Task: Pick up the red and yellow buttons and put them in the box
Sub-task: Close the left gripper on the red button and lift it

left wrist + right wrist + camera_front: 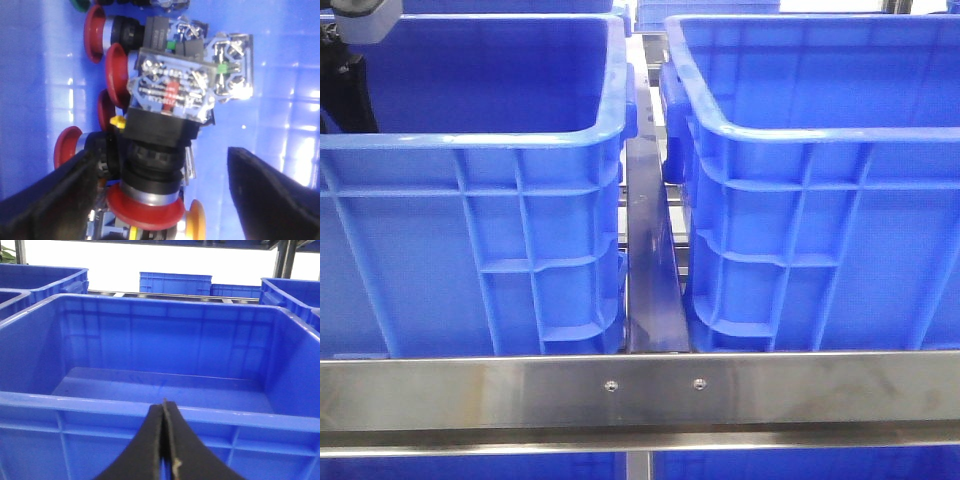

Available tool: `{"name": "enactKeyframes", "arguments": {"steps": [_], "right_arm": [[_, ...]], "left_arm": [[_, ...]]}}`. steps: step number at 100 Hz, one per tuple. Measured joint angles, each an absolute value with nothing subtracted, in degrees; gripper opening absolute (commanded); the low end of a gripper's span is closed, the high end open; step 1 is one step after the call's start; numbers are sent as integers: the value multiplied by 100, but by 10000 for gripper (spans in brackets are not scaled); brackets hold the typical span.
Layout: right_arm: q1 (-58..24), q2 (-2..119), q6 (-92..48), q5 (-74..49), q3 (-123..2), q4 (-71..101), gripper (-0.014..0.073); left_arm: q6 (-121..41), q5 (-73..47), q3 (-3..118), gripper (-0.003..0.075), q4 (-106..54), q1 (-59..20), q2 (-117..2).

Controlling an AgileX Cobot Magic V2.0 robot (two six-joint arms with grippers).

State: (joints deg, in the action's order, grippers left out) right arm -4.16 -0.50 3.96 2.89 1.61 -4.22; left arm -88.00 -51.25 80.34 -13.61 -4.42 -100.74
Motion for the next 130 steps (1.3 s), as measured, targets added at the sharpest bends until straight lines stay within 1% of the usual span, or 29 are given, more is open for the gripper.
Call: {"name": "enactKeyframes", "arguments": {"steps": [8, 16, 21, 23, 31, 35, 45, 70, 88, 112, 130], "right_arm": [[-416, -50, 396, 289, 161, -422, -67], [-416, -50, 396, 289, 161, -422, -67], [-416, -50, 396, 289, 161, -422, -67], [-416, -50, 396, 289, 161, -422, -67], [-416, -50, 396, 289, 161, -422, -67], [-416, -50, 396, 289, 161, -422, -67], [-416, -50, 396, 289, 161, -422, -67], [-416, -50, 396, 289, 161, -422, -67], [-416, -50, 396, 289, 161, -422, -67], [-416, -50, 396, 289, 161, -422, -67], [-416, -50, 396, 289, 161, -422, -67]], "left_arm": [[-8800, -5125, 8034, 407, -1361, -442, -10074], [-8810, -5125, 8034, 298, -1361, -442, -10074], [-8808, -5125, 8034, 244, -1361, -442, -10074], [-8808, -5125, 8034, 208, -1361, -442, -10074], [-8808, -5125, 8034, 120, -1361, -442, -10074], [-8808, -5125, 8034, 64, -1361, -442, -10074], [-8808, -5125, 8034, -19, -1361, -442, -10074], [-8808, -5319, 8034, -19, -1394, -442, -9926], [-8808, -5573, 8034, -19, -1803, -442, -9447], [-8481, -6279, 8034, -19, -2033, -476, -8845], [-8147, -6573, 8034, -19, -2033, -735, -8368]]}}
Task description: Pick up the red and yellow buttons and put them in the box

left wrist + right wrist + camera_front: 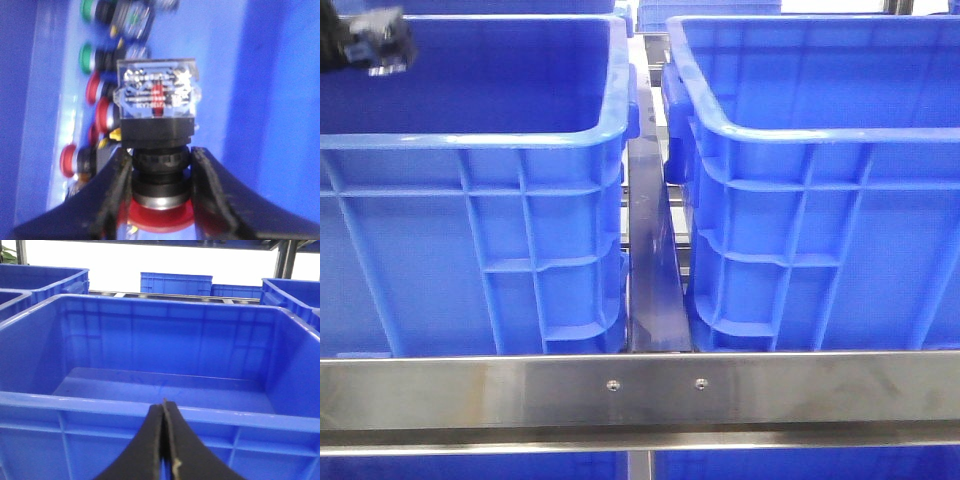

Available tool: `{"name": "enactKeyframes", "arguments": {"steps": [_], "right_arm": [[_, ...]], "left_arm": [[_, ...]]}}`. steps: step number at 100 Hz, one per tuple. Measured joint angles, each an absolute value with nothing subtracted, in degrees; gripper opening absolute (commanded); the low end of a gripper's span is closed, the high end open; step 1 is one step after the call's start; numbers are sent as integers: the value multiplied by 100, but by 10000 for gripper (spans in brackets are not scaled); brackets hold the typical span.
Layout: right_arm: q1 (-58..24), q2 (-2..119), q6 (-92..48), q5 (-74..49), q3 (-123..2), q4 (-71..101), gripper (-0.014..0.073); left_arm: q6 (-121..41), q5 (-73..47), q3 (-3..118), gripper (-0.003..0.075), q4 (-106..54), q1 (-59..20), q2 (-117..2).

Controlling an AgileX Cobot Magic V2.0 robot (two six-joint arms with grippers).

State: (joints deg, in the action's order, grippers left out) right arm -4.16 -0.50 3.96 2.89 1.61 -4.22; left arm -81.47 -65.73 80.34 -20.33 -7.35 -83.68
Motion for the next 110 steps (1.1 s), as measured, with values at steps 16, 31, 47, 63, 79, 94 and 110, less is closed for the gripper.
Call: {"name": "enactKeyframes", "arguments": {"steps": [16, 31, 47, 63, 79, 94, 110], "right_arm": [[-416, -50, 396, 289, 161, -422, -67], [-416, -50, 396, 289, 161, -422, -67], [-416, -50, 396, 289, 161, -422, -67], [-416, -50, 396, 526, 161, -422, -67], [-416, -50, 435, 1044, 161, -378, -67], [-416, -50, 914, 611, -192, -296, -67], [-416, 47, 1324, -1182, -1510, -274, -67]], "left_arm": [[-7857, -6738, 7851, -19, -2042, -1079, -7884], [-7643, -6783, 7442, -19, -2042, -1330, -7379], [-7327, -6678, 7062, -19, -2053, -1630, -6742], [-7194, -6564, 6915, -19, -2342, -2016, -6205], [-7111, -6551, 6902, -19, -2533, -2306, -6031], [-7058, -6540, 6902, -19, -2541, -2356, -6031], [-7058, -6494, 6902, -19, -2541, -2356, -6031]]}}
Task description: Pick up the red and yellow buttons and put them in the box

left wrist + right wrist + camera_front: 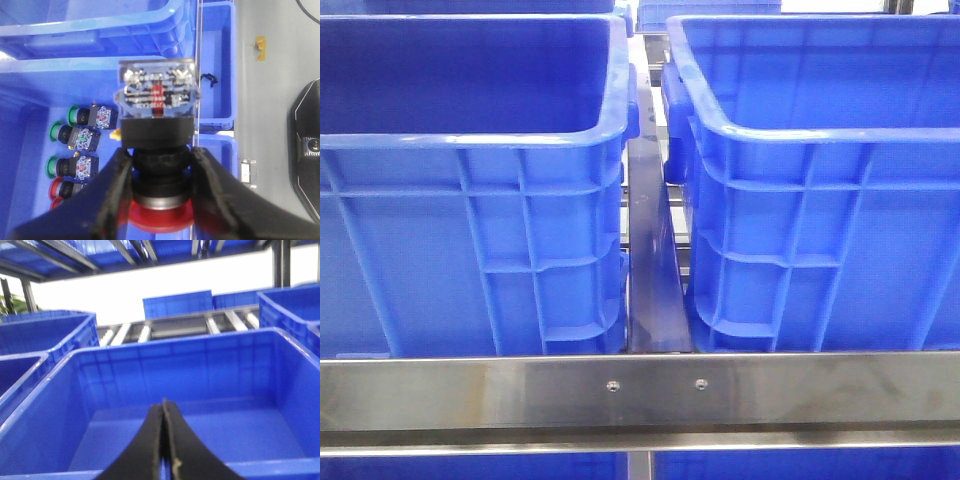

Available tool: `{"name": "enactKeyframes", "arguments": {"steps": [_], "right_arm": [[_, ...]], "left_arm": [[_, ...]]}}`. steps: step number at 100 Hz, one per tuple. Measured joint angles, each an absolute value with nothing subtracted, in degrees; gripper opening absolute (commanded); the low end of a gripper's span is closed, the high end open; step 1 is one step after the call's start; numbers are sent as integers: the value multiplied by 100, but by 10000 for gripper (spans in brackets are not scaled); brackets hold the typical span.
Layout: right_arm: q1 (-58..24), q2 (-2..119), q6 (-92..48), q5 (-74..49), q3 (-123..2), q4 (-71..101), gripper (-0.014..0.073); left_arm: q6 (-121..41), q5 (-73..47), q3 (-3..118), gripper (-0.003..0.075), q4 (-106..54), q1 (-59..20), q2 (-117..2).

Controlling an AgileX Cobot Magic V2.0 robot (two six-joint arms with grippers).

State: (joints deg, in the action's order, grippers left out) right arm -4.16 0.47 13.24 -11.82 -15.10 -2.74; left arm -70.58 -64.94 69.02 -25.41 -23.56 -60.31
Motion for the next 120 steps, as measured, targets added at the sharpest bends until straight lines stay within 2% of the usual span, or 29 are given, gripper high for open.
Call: {"name": "enactKeyframes", "arguments": {"steps": [26, 48, 57, 74, 84, 93, 120], "right_arm": [[-416, 1417, 1382, -4051, -3706, 0, -67], [-416, 2578, 1189, -4944, -4556, 649, -54], [-416, 2849, 910, -4996, -4576, 870, 22], [-416, 3203, 722, -4995, -4576, 1579, 335], [-416, 3294, 684, -4838, -4576, 2024, 449], [-416, 3345, 493, -4743, -4576, 2457, 485], [-416, 3888, -1274, -4851, -4576, 5229, 487]], "left_arm": [[-7049, -6485, 6902, -19, -2541, -2368, -6031], [-7049, -6485, 6902, -19, -2541, -2368, -6031], [-7049, -6485, 6902, -19, -2541, -2368, -6031], [-7049, -6481, 6902, -19, -2541, -2368, -6031], [-7049, -6481, 6902, -19, -2541, -2368, -6031], [-7049, -6481, 6902, -19, -2541, -2368, -6031], [-7049, -6481, 6902, -19, -2541, -2368, -6031]]}}
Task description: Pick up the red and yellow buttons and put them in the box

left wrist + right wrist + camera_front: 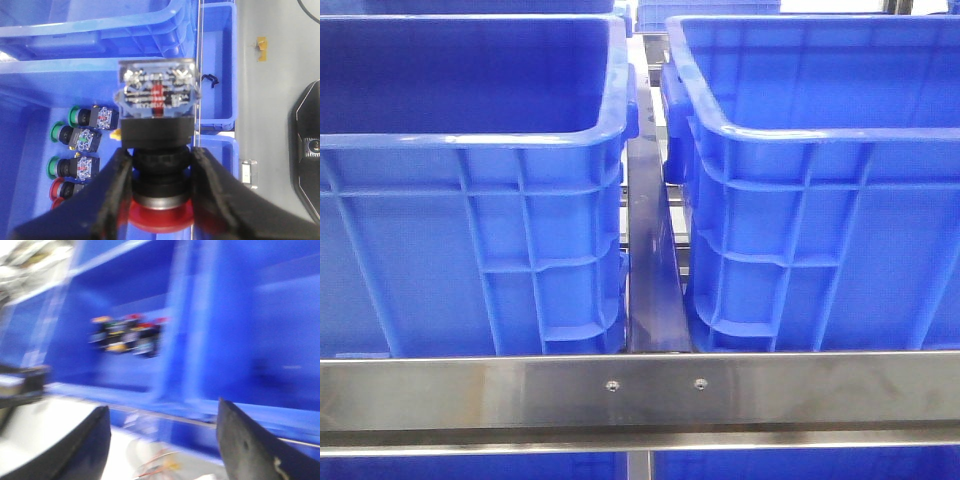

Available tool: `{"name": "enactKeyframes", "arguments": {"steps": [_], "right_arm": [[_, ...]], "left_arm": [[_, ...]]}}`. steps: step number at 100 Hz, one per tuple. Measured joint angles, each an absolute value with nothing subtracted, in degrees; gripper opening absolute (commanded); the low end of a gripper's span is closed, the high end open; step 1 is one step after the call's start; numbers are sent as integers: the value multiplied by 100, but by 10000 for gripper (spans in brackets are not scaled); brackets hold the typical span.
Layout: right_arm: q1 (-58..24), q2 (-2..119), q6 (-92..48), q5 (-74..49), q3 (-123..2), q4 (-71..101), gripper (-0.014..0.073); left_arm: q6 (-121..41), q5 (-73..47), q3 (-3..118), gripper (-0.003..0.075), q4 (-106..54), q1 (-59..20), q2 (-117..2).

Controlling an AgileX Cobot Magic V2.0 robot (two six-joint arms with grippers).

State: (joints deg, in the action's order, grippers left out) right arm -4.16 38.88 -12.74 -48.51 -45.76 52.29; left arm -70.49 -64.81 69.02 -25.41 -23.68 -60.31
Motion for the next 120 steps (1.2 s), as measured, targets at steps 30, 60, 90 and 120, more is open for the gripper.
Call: {"name": "enactKeyframes", "arguments": {"steps": [30, 60, 90, 120], "right_arm": [[-593, 5010, -2751, -5431, -4576, 7396, 487], [-1759, 5703, -2875, -4670, -4625, 7518, 487], [-2659, 6488, -2902, -4368, -5348, 7587, 487], [-3072, 7096, -2902, -4269, -5772, 7623, 487]], "left_arm": [[-7049, -6481, 6902, -19, -2541, -2368, -6031], [-7049, -6481, 6902, -19, -2541, -2368, -6031], [-7049, -6481, 6902, -19, -2541, -2368, -6031], [-7049, -6481, 6902, -19, -2541, -2368, -6031]]}}
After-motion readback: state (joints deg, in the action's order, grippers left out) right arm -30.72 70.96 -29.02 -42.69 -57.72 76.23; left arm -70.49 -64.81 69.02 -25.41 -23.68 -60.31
